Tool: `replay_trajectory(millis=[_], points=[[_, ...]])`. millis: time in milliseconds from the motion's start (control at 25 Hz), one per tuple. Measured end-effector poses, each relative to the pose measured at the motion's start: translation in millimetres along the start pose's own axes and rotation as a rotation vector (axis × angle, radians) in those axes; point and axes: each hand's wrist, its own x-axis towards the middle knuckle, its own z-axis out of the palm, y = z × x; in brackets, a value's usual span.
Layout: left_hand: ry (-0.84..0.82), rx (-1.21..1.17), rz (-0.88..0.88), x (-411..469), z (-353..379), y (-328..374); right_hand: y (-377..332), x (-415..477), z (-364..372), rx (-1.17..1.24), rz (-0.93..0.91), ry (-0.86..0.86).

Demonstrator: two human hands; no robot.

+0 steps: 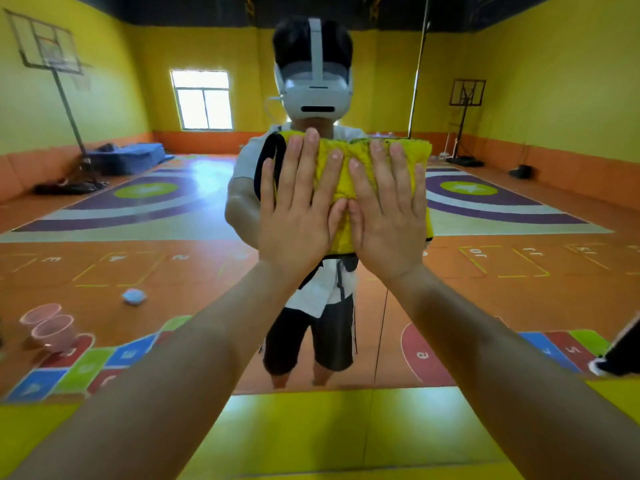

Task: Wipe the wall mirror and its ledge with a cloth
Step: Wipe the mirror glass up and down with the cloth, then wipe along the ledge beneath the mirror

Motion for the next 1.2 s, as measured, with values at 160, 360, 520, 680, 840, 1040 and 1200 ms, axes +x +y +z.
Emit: replay_trajectory(millis=[160,360,520,680,840,1040,1200], points=[[-0.091,-0.070,0.025,-75,5,16,-16,-80,7,0.039,0.012,-0.040],[-0.263,-0.136,0.114,-217,10,38,-44,-229,14,0.087,-0.022,-0.189],[-0.376,-0.168,0.189,-330,8,57,-70,-348,11,0.109,-0.016,-0.378],[-0.440,-0.092,0.267,-419,15,67,-96,-441,15,0.097,-0.034,-0.463],[-0.419,-0.106,0.237,-479,22,81,-114,-499,20,0.137,0.028,-0.483],[-0.565,-0.160,0.133,-543,13,106,-133,-566,9,0.229,0.124,-0.617],[-0.671,-0.316,0.010,-554,3,124,-150,-582,-2,0.423,0.327,-0.703]])
